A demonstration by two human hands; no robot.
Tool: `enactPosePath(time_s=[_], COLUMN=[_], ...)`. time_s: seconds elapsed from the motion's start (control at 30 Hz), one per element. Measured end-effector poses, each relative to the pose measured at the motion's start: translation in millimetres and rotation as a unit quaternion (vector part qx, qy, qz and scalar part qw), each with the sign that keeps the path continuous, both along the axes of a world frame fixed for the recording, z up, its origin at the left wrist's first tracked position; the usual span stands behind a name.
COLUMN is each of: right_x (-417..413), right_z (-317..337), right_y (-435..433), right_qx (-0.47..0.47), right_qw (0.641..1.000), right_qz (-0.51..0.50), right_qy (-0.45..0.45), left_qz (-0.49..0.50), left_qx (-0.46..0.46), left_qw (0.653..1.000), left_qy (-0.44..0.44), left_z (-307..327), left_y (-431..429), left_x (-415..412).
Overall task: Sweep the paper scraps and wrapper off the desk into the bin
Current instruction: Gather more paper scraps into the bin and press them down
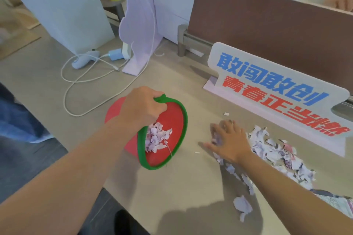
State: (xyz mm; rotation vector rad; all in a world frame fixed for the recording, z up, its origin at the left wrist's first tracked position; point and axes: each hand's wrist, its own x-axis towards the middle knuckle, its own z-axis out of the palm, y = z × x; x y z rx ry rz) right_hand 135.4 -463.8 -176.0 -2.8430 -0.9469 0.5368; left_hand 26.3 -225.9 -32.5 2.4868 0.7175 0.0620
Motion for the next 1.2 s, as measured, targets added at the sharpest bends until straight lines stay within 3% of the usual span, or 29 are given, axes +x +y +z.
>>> enactPosePath(time_s=[0.13,0.33,0.43,0.53,0.6,0.73,0.83,0.93,1.07,1.2], right_x=[-28.9,-35.5,-30.8,-24.3,-20.3,-34.4,-68.7,-91.3,-98.6,-94.1], right_z=[-19.6,-35.6,-41.5,-41.9,-33.4,22.4,73.4,80.8,58.7,68.8], right_y=[-1.6,-6.7,-4.2,-0.1,2.1,29.9,73.9,109.7,130.1,130.4], right_qx=[-0.046,0.090,0.081,0.028,0.050,0.266,0.359,0.317,0.210,0.292], right_qw=[0.996,0.982,0.980,0.990,0.992,0.955,0.931,0.943,0.968,0.939], right_qz=[0.007,0.001,-0.006,-0.002,-0.019,-0.109,-0.027,0.082,0.137,0.162], right_qy=[-0.078,-0.165,-0.184,-0.138,-0.116,-0.075,-0.051,-0.065,-0.020,0.080], left_qz=[-0.004,-0.014,-0.016,-0.016,-0.002,0.035,0.055,0.075,0.087,0.090], left_qx=[-0.001,0.014,0.027,0.011,-0.022,-0.048,-0.060,-0.094,-0.098,-0.090], left_qw=[1.000,1.000,0.999,1.000,1.000,0.998,0.997,0.992,0.990,0.989], left_qy=[0.006,0.012,0.017,0.016,0.001,-0.010,-0.018,-0.040,-0.061,-0.069], left_z=[3.0,-1.7,-7.0,-7.2,-4.9,1.2,4.2,7.2,11.0,10.7], left_y=[-4.0,-12.8,-14.4,-13.6,-13.7,-13.7,-15.9,-16.6,-12.3,-8.4], left_x=[-8.7,-9.2,-6.3,-5.6,-6.8,-7.2,-6.7,-6.4,-11.3,-16.9])
